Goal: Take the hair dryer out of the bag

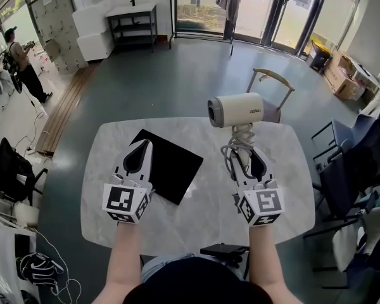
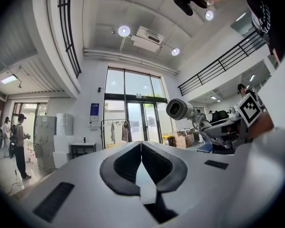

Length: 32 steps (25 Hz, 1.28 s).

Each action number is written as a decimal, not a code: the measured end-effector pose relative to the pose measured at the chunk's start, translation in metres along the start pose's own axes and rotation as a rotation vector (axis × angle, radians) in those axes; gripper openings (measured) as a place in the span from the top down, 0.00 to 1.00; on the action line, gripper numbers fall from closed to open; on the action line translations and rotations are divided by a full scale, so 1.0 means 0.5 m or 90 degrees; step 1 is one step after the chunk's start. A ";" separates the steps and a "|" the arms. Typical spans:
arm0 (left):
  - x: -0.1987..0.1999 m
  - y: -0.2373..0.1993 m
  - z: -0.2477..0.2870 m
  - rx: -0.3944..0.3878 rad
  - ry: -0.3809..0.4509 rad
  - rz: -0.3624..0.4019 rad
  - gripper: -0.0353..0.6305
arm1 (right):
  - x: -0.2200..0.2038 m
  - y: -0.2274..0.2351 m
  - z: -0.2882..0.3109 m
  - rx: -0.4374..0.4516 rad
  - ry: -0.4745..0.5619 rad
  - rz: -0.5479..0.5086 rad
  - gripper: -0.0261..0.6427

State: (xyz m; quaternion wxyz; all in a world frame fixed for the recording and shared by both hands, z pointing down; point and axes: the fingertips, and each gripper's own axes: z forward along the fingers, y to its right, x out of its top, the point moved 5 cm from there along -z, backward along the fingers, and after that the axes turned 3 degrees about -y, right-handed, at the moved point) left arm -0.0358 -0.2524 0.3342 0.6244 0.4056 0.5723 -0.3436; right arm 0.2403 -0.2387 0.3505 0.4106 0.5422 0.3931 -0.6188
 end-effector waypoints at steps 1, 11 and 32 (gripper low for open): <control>0.003 -0.003 -0.002 0.003 0.004 0.000 0.93 | 0.002 0.000 0.000 0.000 0.004 -0.001 0.66; 0.017 -0.010 0.000 0.009 0.026 0.010 0.93 | 0.014 0.000 0.005 -0.003 0.022 -0.018 0.66; 0.015 -0.020 -0.008 0.025 0.037 0.008 0.93 | 0.016 -0.004 0.002 -0.005 0.026 -0.007 0.66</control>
